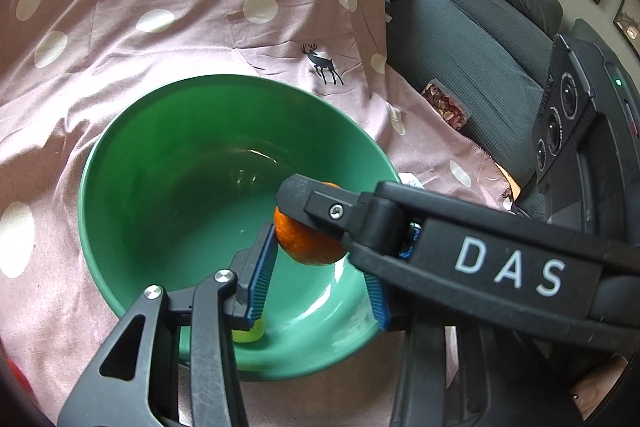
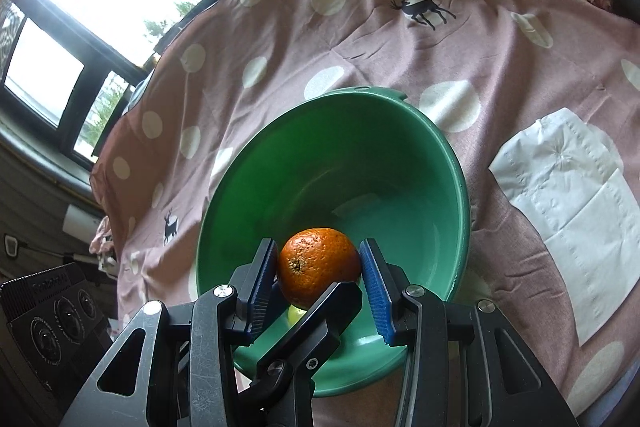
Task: Organize fruits
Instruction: 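Carry the orange with the right gripper over the green bowl, then open the right gripper to release the orange into the bowl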
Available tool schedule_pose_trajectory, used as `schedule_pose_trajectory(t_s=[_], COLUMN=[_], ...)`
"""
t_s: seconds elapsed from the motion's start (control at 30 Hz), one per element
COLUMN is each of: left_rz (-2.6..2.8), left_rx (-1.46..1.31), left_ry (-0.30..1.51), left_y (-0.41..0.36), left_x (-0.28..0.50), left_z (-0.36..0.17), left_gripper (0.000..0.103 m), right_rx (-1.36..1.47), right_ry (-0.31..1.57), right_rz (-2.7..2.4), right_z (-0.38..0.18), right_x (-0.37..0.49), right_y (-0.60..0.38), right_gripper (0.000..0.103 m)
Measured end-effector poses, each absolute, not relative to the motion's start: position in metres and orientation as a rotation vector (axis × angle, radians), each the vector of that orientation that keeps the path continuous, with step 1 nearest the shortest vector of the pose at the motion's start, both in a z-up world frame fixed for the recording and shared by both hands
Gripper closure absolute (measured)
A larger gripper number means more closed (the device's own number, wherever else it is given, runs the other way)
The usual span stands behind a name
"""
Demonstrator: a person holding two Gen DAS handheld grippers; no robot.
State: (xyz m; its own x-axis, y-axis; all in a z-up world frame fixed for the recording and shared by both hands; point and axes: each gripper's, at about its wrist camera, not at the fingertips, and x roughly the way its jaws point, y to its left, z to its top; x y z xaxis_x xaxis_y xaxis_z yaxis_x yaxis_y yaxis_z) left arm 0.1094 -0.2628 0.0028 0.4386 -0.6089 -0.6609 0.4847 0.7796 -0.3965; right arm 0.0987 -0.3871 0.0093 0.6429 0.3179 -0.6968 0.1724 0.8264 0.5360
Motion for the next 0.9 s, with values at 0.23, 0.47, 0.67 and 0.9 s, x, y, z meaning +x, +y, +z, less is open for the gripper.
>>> schedule_pose_trajectory(t_s=[0.23,0.47,0.67,0.9], left_rz=[-0.689,-0.693,-0.696,-0.691], left_rx=[-0.163,-0.167,-0.171,-0.176], left_ry=[0.894,0.897,0.898,0.906], left_y=[-0.2623,-0.2627,-0.2621,-0.2635], left_x=[0.1119,0.1121,0.1121,0.1121], left_z=[0.0005,-0.0004,-0.0019,-0.0037], left_gripper=[0.062,0.062,0.062,0.062], right_rx=[0.61,0.608,0.606,0.596], right_ry=[0.887,0.892,0.894,0.898], right_rz=[0.081,0.075,0.071,0.059], right_z=[0.0082,0.009,0.0095,0.0097], right_x=[0.0986,0.0991,0.0991,0.0996], right_y=[-0.3879,-0.3878,-0.3879,-0.3875], right_gripper=[0.057,0.057,0.057,0.057])
